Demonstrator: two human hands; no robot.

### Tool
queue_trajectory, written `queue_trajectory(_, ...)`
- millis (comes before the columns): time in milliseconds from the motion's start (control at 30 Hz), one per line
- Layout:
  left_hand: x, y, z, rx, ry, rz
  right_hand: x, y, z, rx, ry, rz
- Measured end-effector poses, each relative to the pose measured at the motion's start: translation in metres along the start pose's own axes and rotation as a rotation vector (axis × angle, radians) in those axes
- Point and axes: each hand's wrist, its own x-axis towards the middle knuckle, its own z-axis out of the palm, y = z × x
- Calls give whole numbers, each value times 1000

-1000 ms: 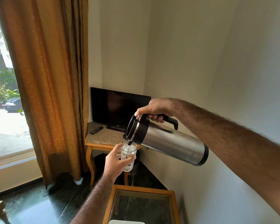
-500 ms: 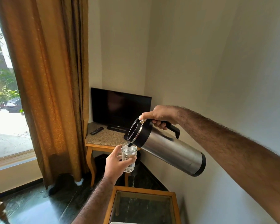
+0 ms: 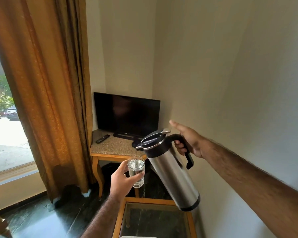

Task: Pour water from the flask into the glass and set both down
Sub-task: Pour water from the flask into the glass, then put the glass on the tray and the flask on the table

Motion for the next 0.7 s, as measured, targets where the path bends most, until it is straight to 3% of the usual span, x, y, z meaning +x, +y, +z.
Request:
queue_trajectory(367, 7, -30, 16, 65, -34, -26, 17, 114, 18, 499, 304, -191)
queue_trajectory(700, -17, -123, 52, 216, -82, -144, 37, 248, 35, 650, 543, -97)
